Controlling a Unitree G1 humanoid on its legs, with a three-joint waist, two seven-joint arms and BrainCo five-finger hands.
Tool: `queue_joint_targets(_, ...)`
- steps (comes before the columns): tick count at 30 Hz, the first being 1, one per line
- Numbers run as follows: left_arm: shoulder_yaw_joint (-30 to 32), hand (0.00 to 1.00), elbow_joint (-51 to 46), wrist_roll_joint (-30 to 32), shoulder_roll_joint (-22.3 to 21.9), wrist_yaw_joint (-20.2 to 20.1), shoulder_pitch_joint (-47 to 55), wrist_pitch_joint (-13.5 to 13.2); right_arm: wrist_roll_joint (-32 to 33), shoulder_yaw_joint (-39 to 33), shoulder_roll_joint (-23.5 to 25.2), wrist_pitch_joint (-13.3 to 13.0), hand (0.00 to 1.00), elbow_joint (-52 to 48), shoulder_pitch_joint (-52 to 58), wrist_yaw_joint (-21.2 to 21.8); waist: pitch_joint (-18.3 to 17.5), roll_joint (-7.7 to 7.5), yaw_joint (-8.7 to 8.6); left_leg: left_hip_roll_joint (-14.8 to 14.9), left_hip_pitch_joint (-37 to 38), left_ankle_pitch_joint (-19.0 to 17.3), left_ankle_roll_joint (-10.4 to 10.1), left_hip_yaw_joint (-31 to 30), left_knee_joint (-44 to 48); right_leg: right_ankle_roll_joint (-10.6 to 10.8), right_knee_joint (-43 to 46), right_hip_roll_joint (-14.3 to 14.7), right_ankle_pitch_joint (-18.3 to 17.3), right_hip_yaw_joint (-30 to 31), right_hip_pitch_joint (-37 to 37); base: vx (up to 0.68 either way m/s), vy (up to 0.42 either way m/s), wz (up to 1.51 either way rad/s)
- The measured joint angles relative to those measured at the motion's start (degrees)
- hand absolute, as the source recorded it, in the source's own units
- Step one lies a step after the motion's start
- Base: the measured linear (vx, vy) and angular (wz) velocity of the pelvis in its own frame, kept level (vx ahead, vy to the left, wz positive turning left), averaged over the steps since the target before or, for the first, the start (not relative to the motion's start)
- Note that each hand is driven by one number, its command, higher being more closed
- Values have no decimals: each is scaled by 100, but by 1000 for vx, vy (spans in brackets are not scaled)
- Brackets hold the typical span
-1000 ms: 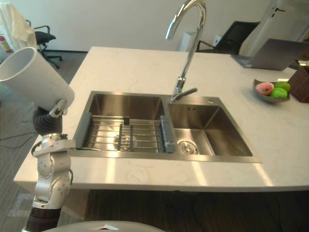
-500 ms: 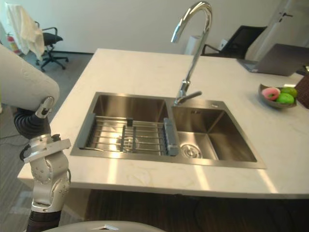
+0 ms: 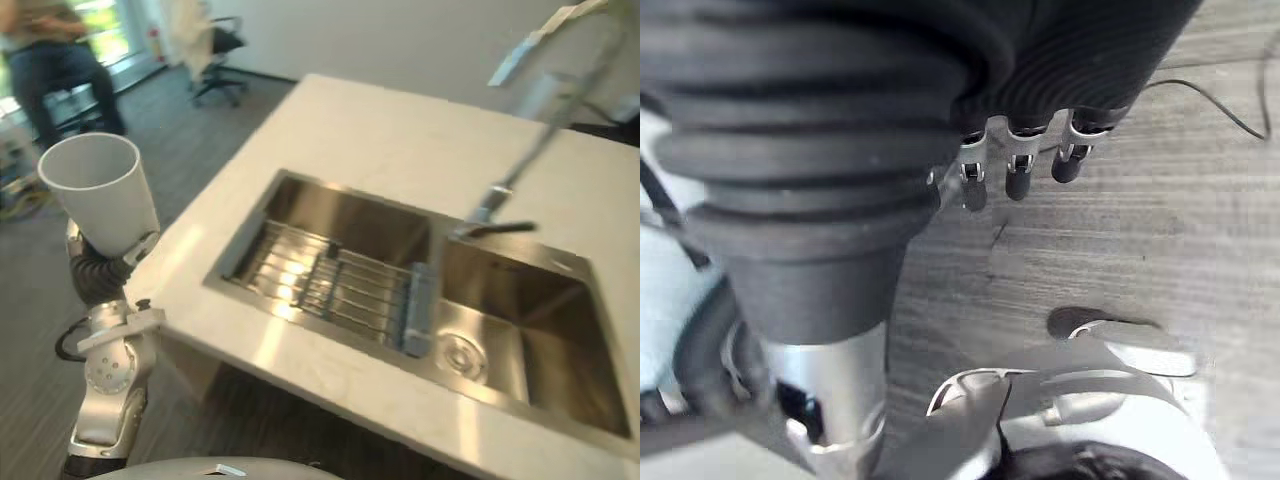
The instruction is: Walk over to the sink, pick up the cup, carry it to the dishwasher, place the cup inside the dishwasher, then close the dishwasher door
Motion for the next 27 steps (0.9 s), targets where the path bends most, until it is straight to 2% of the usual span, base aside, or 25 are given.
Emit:
queue_joint_targets(1,107,100,-3,-5,64,-9,15,-13,28,-222,-42,12,0,-4,-157,-4,123,71,100,405,-240,-698,939,1268,1418,-26,129,-91,-17,-441,-38,-157,23,194)
queue_joint_targets(2,131,100,0,-6,61,-36,13,-17,75,-239,-86,14,0,-50,-175,3,152,78,111,620,-233,-866,1121,1696,1978,-28,206,-144,-18,-632,-4,-116,-3,189)
queue_joint_targets(3,138,100,-6,-12,9,-172,7,-38,98,-272,-221,25,0,-112,-199,13,127,270,121,1045,-39,-694,1246,2283,2732,-139,485,-263,-107,-1064,48,-72,10,168)
queue_joint_targets(4,105,100,-10,-22,-24,-302,-7,-53,187,-279,-346,41,0,-234,-195,30,149,422,91,1129,-12,-593,1124,2402,2784,-206,838,-308,-225,-1379,26,-157,50,248)
queue_joint_targets(5,32,100,-3,-41,-22,-563,-128,-87,258,-399,-414,48,0,-283,-224,84,216,517,-68,897,-163,-379,1156,2467,2492,-127,1270,-483,-517,-1583,-173,-249,47,279)
queue_joint_targets(6,124,100,-80,-135,84,-763,-203,-146,248,-484,-262,92,0,-224,-255,105,145,228,-161,236,77,-372,1228,2250,1534,-340,369,-390,-333,-1692,-258,-278,8,279)
queue_joint_targets(7,156,100,-82,-162,121,-838,-253,-243,246,-488,-242,83,0,-227,-249,105,192,207,-196,353,231,-732,1537,2536,1876,-404,249,-385,-33,-1861,-154,-284,-60,230)
queue_joint_targets(8,147,100,-118,-249,89,-861,-185,-303,213,-450,-270,117,0,-245,-250,70,168,358,-150,783,721,-850,1384,2990,1988,-364,284,-356,22,-2306,-25,-234,35,199)
queue_joint_targets(9,71,100,-78,-377,37,-978,-173,-383,223,-446,-327,182,0,-249,-302,50,137,519,-198,919,1162,-646,822,3171,1519,-343,380,-424,2,-2767,89,-222,114,191)
queue_joint_targets(10,7,100,-58,-444,10,-1041,-185,-413,233,-429,-352,232,0,-231,-354,25,144,538,-243,837,1136,-613,668,3169,1352,-335,381,-478,40,-2976,136,-196,245,209)
queue_joint_targets(11,-143,100,-54,-568,0,-1163,-196,-476,250,-421,-293,310,0,-228,-392,-14,129,527,-255,616,1185,-618,655,3331,887,-312,234,-537,212,-3535,392,-158,196,178)
queue_joint_targets(12,-234,100,-58,-614,-24,-1240,-203,-530,269,-421,-281,345,0,-251,-391,-15,116,535,-266,399,1303,-565,600,3201,381,-281,299,-608,225,-3833,520,-182,243,163)
queue_joint_targets(14,-388,100,-67,-681,-34,-1318,-210,-615,296,-366,-341,416,0,-254,-393,-19,49,641,-262,118,1476,-512,585,2933,-435,-221,545,-709,160,-4134,598,-146,210,112)
queue_joint_targets(17,-589,100,8,-763,75,-1355,-206,-625,295,-191,-295,529,0,-265,-451,-11,53,506,-171,-144,1527,-427,720,2518,-807,-235,878,-974,185,-4278,749,-115,143,86)
queue_joint_targets(19,-864,100,54,-764,72,-1347,-249,-659,297,-190,-282,531,0,-348,-344,-4,49,507,-127,-248,1536,-382,810,2258,-913,-437,1111,-1069,343,-3856,829,-84,123,74)
queue_joint_targets(20,-1110,100,162,-762,64,-1348,-348,-689,299,-209,-239,523,0,-458,-215,-3,25,537,-128,-270,1508,-385,896,2029,-923,-663,1383,-1167,396,-3246,754,-4,130,117)
queue_joint_targets(21,-1503,100,418,-731,76,-1340,-511,-764,385,-268,-142,439,0,-494,-99,-8,-66,559,-215,-237,1415,-371,992,1630,-925,-503,1691,-1124,193,-2052,376,28,85,171)
queue_joint_targets(22,-1757,100,760,-688,85,-1300,-745,-803,414,-264,-44,383,0,-495,-103,15,-115,556,-366,-153,1197,-272,1067,1184,-891,-163,1364,-588,-310,-575,90,39,9,172)
queue_joint_targets(23,-1851,100,948,-664,68,-1270,-883,-799,444,-259,-38,365,0,-505,-98,15,-114,546,-416,-139,1126,-211,1085,962,-905,-136,1187,-310,-460,60,21,3,-63,175)
queue_joint_targets(24,-2015,100,1247,-659,28,-1217,-1070,-753,511,-236,-26,357,0,-490,-50,6,-117,506,-455,-151,1066,-128,1102,640,-910,-94,902,110,-605,1086,-65,-8,-67,132)
queue_joint_targets(25,-2095,100,1342,-661,7,-1182,-1074,-705,521,-153,8,301,0,-513,13,-1,-146,454,-442,-192,1071,-116,1093,479,-883,-71,729,312,-620,1631,-78,-9,-62,117)
queue_joint_targets(27,-2121,100,1379,-661,-15,-1077,-1046,-664,628,100,57,230,0,-627,149,-4,-230,296,-442,-352,1041,-82,1037,145,-854,-133,406,449,-468,2422,-74,-20,-61,87)
